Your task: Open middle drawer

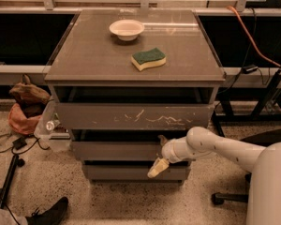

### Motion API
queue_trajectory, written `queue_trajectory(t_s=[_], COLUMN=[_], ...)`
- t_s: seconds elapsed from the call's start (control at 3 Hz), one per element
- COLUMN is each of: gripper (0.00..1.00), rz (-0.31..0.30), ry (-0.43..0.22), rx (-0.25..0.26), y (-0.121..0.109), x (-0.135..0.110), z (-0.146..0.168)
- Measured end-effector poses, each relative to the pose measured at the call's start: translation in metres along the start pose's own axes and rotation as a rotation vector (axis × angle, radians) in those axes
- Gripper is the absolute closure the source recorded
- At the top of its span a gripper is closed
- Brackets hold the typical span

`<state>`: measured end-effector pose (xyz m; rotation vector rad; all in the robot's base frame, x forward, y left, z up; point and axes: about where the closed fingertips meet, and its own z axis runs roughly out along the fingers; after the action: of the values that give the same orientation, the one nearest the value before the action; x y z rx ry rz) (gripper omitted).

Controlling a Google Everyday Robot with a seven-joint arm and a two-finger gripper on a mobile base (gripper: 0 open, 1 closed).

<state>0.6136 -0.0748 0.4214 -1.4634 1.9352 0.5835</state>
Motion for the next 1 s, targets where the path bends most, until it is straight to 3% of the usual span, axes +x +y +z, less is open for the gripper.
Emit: queue_trajectory(t_s=[0.33, 0.67, 1.0], gripper=[0.00, 0.00, 0.00], rz=[0.012, 0.072, 0.092], ry=[0.002, -0.022, -0.008], rx=[-0.015, -0.014, -0.060], y=[0.011, 0.040, 0.073], x=[0.001, -0.009, 0.000], z=[-0.003, -0.028, -0.028])
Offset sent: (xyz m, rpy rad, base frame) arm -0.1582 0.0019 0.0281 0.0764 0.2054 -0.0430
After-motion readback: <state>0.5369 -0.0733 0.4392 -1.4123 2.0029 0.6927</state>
